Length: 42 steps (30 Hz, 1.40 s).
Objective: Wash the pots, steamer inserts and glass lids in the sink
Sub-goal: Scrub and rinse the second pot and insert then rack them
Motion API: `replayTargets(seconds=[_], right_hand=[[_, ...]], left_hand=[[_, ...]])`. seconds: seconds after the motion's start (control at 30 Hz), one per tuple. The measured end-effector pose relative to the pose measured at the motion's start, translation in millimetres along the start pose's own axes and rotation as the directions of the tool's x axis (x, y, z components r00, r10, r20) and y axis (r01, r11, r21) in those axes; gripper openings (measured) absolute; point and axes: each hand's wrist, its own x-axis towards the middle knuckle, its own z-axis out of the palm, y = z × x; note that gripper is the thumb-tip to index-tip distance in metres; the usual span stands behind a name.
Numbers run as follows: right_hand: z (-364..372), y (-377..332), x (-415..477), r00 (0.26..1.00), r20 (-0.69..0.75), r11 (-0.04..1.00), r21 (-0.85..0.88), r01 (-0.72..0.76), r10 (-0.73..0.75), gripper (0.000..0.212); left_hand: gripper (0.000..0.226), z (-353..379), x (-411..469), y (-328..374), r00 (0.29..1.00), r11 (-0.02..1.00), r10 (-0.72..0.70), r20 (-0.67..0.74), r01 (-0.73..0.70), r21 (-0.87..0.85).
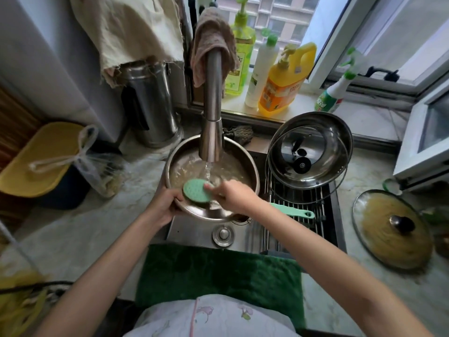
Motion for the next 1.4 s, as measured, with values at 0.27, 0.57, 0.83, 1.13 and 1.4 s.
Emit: replayTargets(seconds=[0.27, 0.57, 0.83, 1.13, 1.4], right_hand=[[3, 14, 5, 0.944, -0.127, 0.951, 0.101, -0.293, 0.304, 0.05], [9, 19, -2, 0.908, -0.17, 0.923, 0.023, -0.384, 0.382, 0.05], [13, 23, -13, 0.917, -0.16, 0.93, 0.007, -0.368, 0.364, 0.046], [8, 16, -31, 0.98, -0.012, 0.978, -0.065, -0.2, 0.199, 0.039], [13, -3, -9, 0.939, -0.176, 0.944, 0.204, -0.257, 0.294, 0.046]], left_hand=[[0.063, -2, -1, 1, 0.996, 0.995, 0.059, 0.06, -0.064, 0.081], [0.067, 6, -6, 3, 0.993, 0.988, 0.114, 0.028, -0.117, 0.1], [0.08, -1, -5, 2, 0.993, 0.99, 0.114, 0.034, -0.117, 0.075], [0.052, -1, -11, 1, 0.996, 0.995, 0.086, 0.031, -0.087, 0.054], [0.045, 19, -19, -11, 0.997, 0.994, 0.022, 0.068, -0.03, 0.109]])
